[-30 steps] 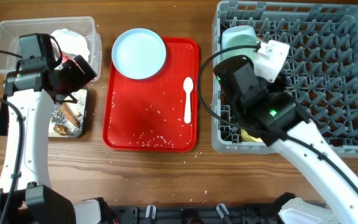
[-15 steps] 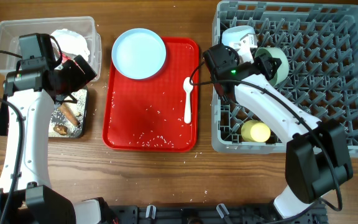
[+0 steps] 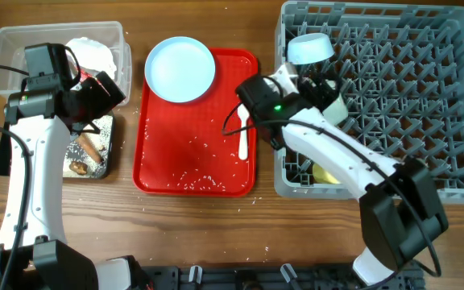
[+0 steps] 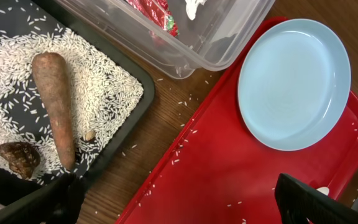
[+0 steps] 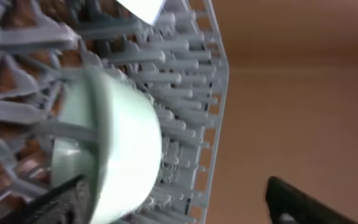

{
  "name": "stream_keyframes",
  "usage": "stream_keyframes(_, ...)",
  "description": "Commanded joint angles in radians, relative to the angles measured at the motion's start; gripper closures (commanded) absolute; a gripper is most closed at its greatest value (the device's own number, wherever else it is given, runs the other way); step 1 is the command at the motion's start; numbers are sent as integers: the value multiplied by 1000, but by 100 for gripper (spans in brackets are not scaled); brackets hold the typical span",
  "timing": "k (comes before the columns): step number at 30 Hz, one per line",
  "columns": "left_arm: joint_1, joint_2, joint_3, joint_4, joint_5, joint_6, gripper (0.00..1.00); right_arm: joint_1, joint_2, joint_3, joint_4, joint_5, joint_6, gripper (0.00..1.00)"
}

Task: Sort waste into correct bins and load items into the dishwasher rack
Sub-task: 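Reach the right gripper back to the light-blue plate on the red tray, then grasp the light-blue plate and carry it into the rack with the right gripper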

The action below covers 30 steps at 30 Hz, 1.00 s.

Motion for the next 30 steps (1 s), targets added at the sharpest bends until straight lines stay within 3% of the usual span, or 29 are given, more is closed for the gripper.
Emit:
stream_keyframes(1,-1,-6,14,2,8,19,0,11,-51,27,57,-3,-4,0)
stream_keyframes(4,-1,-6,14,2,8,19,0,11,-147,37,204,-210,0,0)
stream_keyframes(6,-1,-6,14,2,8,19,0,11,-202,37,319,-577,63,0)
stream_keyframes(8,-1,-6,14,2,8,19,0,10,-210,37,437,-1072,176,0)
stream_keyframes(10,-1,-6,14,2,8,19,0,10,-193,37,540,-1272,293,0)
stream_keyframes(11,-1,-6,14,2,8,19,0,10,-177,36,594,-1281,405,0)
stream_keyframes(13,-1,-6,14,2,8,19,0,16,-99,35,703,-1213,583,17)
stream_keyframes(15,-1,-6,14,2,8,19,0,34,-30,35,778,-1177,606,17)
stream_keyframes(18,-1,-6,14,2,8,19,0,51,117,36,899,-996,749,32)
stream_keyframes(21,-1,-6,14,2,8,19,0,50,231,48,954,-966,767,35)
stream_keyframes(25,-1,-6,14,2,8,19,0,50,361,133,914,-966,760,35)
stream_keyframes(30,-1,-6,14,2,8,19,0,50,567,460,676,-966,729,35)
